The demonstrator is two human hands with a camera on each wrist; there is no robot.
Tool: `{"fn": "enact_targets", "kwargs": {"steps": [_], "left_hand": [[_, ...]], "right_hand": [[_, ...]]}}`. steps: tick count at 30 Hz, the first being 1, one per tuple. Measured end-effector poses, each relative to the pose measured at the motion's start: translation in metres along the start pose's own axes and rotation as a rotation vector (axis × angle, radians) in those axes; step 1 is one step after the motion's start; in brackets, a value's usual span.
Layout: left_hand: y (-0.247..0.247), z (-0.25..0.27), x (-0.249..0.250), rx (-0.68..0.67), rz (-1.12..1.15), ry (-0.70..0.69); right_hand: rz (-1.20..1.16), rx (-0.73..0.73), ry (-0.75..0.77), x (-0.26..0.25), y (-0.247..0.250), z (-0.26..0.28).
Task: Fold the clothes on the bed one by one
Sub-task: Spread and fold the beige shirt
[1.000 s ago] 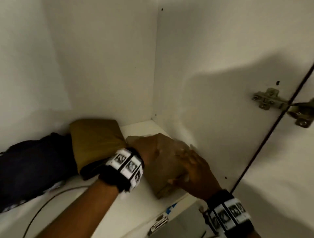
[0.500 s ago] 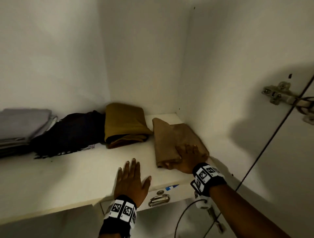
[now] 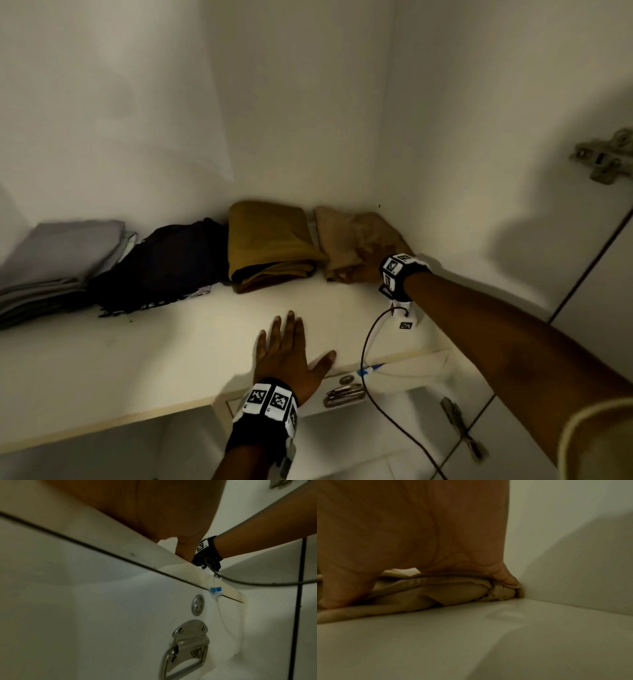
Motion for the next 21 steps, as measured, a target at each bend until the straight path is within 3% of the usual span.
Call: {"fn": "enact_targets", "kwargs": {"steps": [2, 6, 8, 9, 12, 15, 17, 20, 21], "left_hand": [[0.0, -0.003, -0.002, -0.001, -0.003, 0.003], [-0.003, 0.0, 0.001, -0.015, -0.038, -0.021], [-0.002, -0.003, 0.001, 0.001, -0.026, -0.012], [0.002, -0.003, 0.001, 0.027, -0.034, -0.025], [-0.001, -0.004, 0.003, 0.013, -0.044, -0.033], [-0.002, -0.002, 0.003, -0.003, -0.042, -0.022], [0.0, -0.002, 0.0, -0.008, -0.051, -0.02], [0.001, -0.001, 0.0, -0.014, -0.049, -0.02], [-0.002, -0.004, -0.003, -0.018, -0.055, -0.013]], "right_hand": [[-0.005, 0.042, 0.004, 0.004, -0.003, -0.034], [-0.036, 0.052, 0.012, -0.032, 0.034, -0.011], [-0.03, 0.154, 0.087, -0.052, 0.062, -0.025], [0.009, 0.124, 0.077, -0.054, 0.063, -0.023], [0.037, 0.025, 0.037, -0.035, 0.031, -0.061], [0.067, -0.062, -0.014, -0.026, 0.001, -0.053], [0.035, -0.01, -0.04, -0.024, 0.0, -0.062], [0.046, -0.053, 0.104, 0.027, -0.047, -0.159], [-0.02, -0.116, 0.098, 0.028, -0.058, -0.162]]}}
Point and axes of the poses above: each hand's wrist, its own z-axis away from the middle knuckle, its own y-axis out of the back of the hand, x = y × z, the point moved 10 cm from there along -z, towards the middle knuckle, and after that the axes turned 11 degrees about -z, right-handed, at the moved point
